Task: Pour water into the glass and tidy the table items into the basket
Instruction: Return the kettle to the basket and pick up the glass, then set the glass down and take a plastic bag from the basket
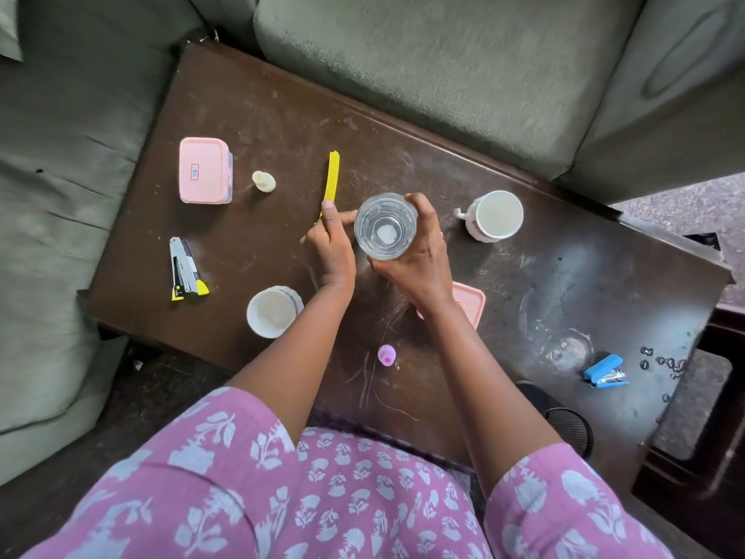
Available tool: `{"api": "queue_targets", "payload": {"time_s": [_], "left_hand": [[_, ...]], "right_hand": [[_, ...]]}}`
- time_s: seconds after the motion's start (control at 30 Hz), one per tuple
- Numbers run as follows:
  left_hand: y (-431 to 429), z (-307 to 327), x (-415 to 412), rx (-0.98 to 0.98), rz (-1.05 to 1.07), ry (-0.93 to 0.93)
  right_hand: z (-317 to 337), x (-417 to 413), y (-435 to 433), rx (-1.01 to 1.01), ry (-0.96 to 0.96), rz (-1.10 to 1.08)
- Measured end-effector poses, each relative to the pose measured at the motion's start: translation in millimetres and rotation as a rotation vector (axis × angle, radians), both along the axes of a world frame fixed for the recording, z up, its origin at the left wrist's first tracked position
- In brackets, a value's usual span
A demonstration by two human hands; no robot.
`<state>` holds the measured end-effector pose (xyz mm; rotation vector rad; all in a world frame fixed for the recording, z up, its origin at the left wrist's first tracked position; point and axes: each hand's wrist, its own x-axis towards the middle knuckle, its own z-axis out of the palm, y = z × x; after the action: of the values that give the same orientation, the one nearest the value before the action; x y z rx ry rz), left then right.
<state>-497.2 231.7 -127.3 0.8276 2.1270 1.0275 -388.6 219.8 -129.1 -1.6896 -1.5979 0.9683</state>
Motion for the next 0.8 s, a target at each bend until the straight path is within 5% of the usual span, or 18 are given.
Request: {"api": "queue_targets", "payload": {"time_s": [0.8], "left_hand": [[-57.9,6.9,82.6,-0.077,0.332,-0.217]], "right_hand": [[18.7,43.9,-28.3,0.004,-0.086,-0.027]]}}
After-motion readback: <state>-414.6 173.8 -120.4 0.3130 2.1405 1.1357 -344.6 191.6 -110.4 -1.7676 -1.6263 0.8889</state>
